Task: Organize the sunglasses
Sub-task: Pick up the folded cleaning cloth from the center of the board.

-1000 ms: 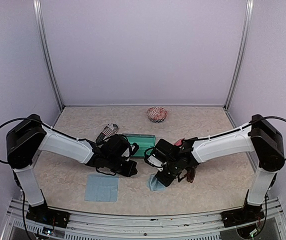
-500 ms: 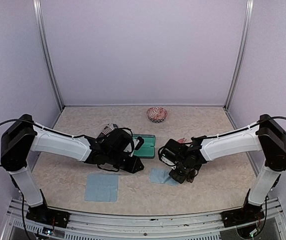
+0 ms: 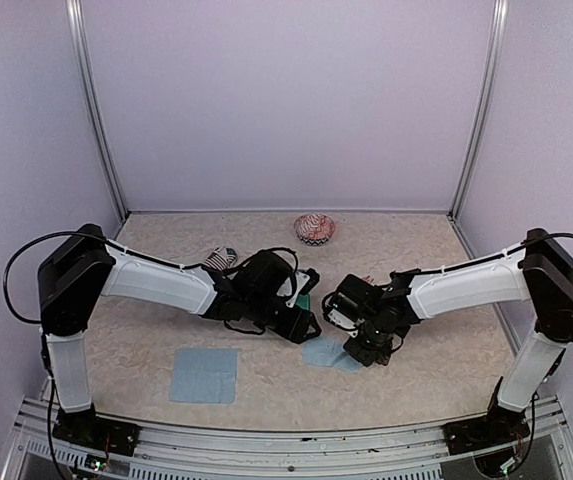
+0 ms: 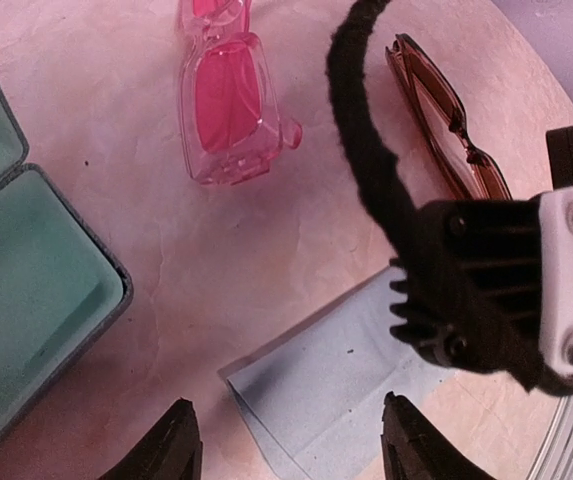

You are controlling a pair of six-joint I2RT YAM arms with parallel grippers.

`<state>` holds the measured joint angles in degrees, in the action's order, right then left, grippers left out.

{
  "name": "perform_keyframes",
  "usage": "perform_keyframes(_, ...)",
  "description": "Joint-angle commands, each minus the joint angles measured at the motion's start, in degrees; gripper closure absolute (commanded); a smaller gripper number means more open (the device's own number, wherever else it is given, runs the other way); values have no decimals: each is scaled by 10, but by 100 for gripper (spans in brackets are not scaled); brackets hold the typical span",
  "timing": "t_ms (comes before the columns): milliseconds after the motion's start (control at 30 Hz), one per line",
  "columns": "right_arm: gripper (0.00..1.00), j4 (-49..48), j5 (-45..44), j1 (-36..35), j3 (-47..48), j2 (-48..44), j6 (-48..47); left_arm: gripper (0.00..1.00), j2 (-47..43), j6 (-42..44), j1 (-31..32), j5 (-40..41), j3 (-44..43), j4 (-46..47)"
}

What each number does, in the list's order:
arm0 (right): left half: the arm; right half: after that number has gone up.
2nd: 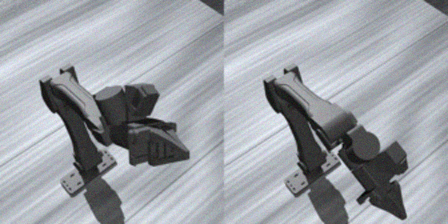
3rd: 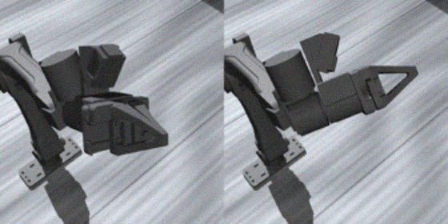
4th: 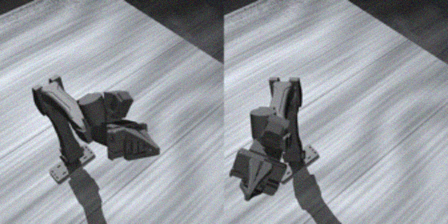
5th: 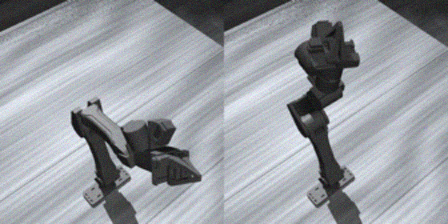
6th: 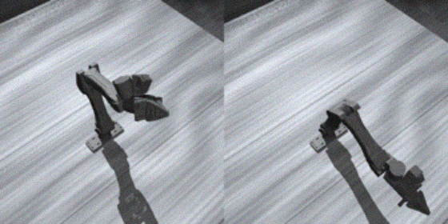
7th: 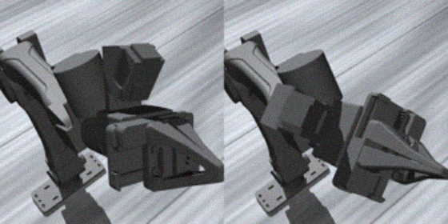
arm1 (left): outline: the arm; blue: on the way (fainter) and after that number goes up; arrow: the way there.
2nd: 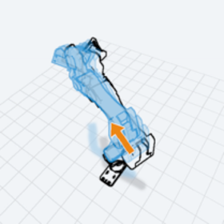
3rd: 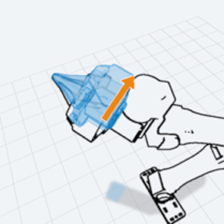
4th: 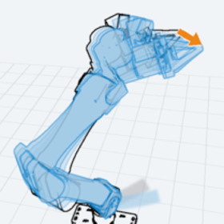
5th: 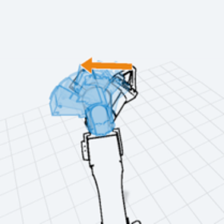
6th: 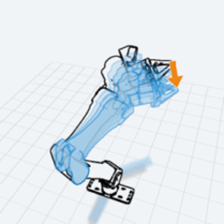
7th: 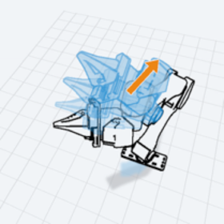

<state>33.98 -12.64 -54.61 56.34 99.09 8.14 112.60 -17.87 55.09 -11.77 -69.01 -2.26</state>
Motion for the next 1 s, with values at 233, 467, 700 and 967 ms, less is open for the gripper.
perform_keyframes(233,100,48,47,5,-23,0,1,40,59,82,-1,-23,-38,-2)
perform_keyframes(467,100,48,47,6,-22,0,1,42,79,88,-1,-32,-42,4)
perform_keyframes(700,100,49,45,6,-20,3,4,60,92,90,1,-52,-43,5)
perform_keyframes(967,100,50,40,6,-18,0,8,87,98,88,4,-65,-32,16)
